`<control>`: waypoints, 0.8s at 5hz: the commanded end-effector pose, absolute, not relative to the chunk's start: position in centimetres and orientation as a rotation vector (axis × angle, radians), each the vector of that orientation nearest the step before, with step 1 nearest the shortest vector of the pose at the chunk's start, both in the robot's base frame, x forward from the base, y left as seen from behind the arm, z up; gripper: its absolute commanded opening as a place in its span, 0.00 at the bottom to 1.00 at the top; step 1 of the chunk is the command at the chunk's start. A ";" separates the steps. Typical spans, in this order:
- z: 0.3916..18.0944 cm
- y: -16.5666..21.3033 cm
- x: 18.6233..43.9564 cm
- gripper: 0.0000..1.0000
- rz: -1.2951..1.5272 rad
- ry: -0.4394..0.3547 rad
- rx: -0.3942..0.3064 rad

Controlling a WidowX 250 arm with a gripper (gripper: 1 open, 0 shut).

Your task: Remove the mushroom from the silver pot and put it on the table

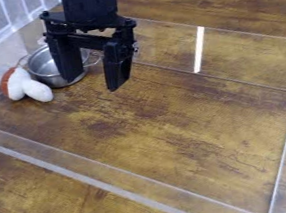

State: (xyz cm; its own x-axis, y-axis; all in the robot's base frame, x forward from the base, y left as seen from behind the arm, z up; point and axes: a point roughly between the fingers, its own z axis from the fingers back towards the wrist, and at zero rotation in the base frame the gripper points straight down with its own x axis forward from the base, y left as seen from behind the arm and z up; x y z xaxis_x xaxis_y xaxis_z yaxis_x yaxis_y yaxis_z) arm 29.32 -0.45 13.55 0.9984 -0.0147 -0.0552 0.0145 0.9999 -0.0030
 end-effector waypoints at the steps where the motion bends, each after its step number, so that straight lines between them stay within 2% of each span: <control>1: 13.0 -0.8 29.2 1.00 0.020 0.090 -0.005; 2: 11.9 0.4 29.2 1.00 -0.014 0.115 -0.001; 3: 12.2 3.4 29.8 1.00 0.060 0.087 0.003; 4: 13.1 6.2 29.2 1.00 0.227 0.024 -0.006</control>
